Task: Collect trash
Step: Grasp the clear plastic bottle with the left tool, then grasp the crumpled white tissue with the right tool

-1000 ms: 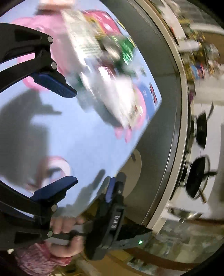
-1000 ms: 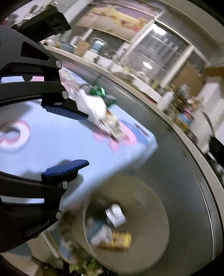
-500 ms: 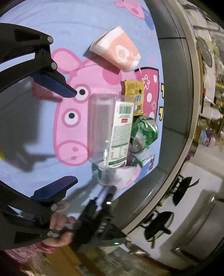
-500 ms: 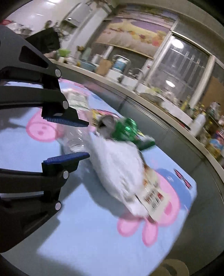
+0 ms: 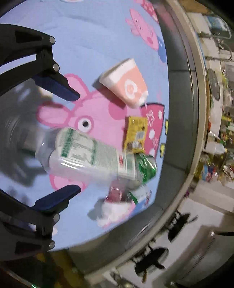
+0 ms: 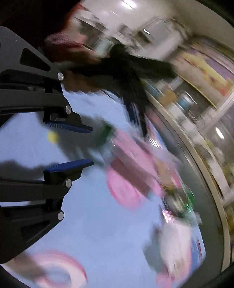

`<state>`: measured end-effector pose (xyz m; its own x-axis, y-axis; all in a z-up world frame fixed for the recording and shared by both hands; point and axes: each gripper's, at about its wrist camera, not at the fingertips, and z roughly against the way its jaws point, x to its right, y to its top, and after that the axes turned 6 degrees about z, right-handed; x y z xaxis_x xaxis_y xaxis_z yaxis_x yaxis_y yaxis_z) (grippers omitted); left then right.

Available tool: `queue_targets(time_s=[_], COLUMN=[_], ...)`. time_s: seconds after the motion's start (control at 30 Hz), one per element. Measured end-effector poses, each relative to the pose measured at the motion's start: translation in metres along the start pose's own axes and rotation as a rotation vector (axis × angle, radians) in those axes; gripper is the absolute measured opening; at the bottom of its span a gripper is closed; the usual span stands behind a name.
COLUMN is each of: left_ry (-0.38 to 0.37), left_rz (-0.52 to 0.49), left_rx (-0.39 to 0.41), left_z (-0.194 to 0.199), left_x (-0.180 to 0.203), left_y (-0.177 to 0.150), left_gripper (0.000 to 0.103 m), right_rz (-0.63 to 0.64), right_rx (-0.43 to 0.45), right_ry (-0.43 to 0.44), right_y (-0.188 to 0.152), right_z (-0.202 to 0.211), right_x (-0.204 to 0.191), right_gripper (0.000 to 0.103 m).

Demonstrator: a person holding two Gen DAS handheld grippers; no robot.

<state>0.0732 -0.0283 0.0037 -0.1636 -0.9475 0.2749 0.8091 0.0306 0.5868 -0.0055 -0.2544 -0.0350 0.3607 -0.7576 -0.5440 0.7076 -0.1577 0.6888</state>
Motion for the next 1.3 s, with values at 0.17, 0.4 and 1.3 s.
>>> queue_targets(time_s=[0.17, 0.4, 1.3], left_ry=[0.056, 0.103, -0.003], left_rz=[-0.079, -0.228, -0.4], left_rx=[0.036, 0.04, -0.051], left_z=[-0.01, -0.023, -0.024], left_x=[0.018, 0.041, 0.058], left_y=[-0.011, -0.015, -0.045], left_gripper=[0.098, 0.098, 0.069], right_rz=[-0.286, -0.508, -0.267], right_rx=[0.165, 0.269, 0.157], right_ry=[-0.113, -0.166, -0.362], right_y=[0.028, 0.053, -0.042], right_z=[0.038, 0.041, 0.075], right_x=[0.077, 0.143, 0.067], right_gripper=[0.035, 0.055, 0.006])
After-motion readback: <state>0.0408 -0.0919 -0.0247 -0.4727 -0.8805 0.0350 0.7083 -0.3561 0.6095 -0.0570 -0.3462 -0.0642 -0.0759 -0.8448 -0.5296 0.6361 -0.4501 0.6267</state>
